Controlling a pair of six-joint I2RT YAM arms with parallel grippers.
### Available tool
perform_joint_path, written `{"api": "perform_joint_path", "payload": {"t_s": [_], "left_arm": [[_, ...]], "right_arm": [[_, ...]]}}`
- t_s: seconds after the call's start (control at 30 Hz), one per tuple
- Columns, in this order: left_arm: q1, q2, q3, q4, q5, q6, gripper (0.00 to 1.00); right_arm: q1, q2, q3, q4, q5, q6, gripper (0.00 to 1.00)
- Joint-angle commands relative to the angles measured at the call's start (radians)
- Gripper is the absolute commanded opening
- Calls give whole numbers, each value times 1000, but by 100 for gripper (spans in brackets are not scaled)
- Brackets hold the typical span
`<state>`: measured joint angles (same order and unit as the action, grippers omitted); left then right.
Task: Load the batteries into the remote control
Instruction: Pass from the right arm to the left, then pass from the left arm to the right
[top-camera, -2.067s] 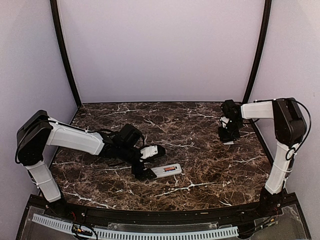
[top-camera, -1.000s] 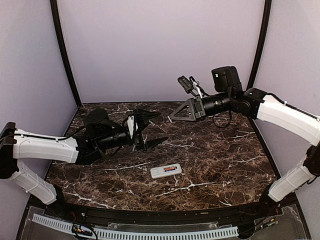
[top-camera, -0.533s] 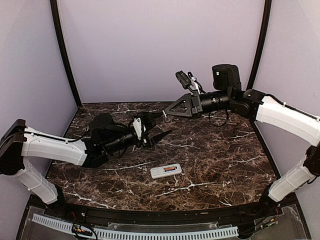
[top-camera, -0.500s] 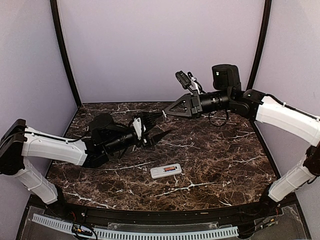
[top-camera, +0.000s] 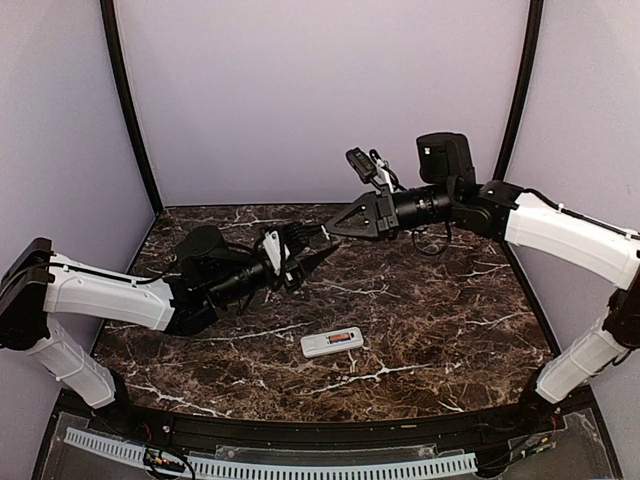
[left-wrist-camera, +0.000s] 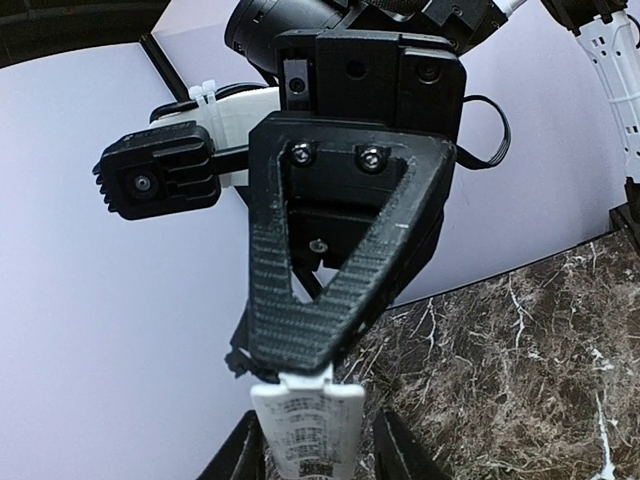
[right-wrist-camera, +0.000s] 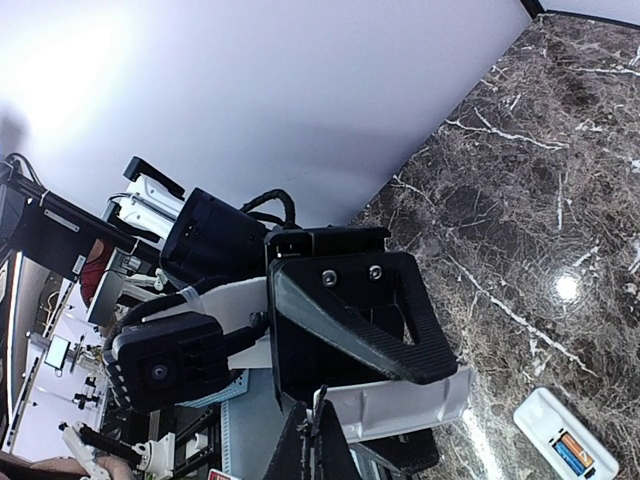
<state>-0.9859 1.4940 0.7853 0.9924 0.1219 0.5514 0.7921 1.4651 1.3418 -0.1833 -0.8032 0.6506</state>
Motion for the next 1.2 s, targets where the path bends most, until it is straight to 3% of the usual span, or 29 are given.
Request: {"api": "perform_joint_path", "payload": {"t_s": [0.0,0.37,0.47,0.6,0.83,1.0,1.17], "left_arm": [[-4,-23,8,27,-7,12,35],[-4,-48,-11,-6,-11,17,18],[-3,-60,-11,-59,-17,5,16],[-4,-73,13,-158,-91,-37,16],[-15,-88,82,-362,-197,-179,16],[-17,-81,109,-420,-238,-224,16],[-18,-74,119,-435,-230,-228,15]], "right_arm": [[9,14,6,-2,17,-19,0],[6,23,29,-55,50,-64,2],[6,20,56,-131,102,-106,30],[13,9,83,-218,216,-171,43],[81,-48,-53,-58,420,-222,45],[144,-119,-162,148,567,-284,45],[157,-109,-179,179,643,-290,41]]}}
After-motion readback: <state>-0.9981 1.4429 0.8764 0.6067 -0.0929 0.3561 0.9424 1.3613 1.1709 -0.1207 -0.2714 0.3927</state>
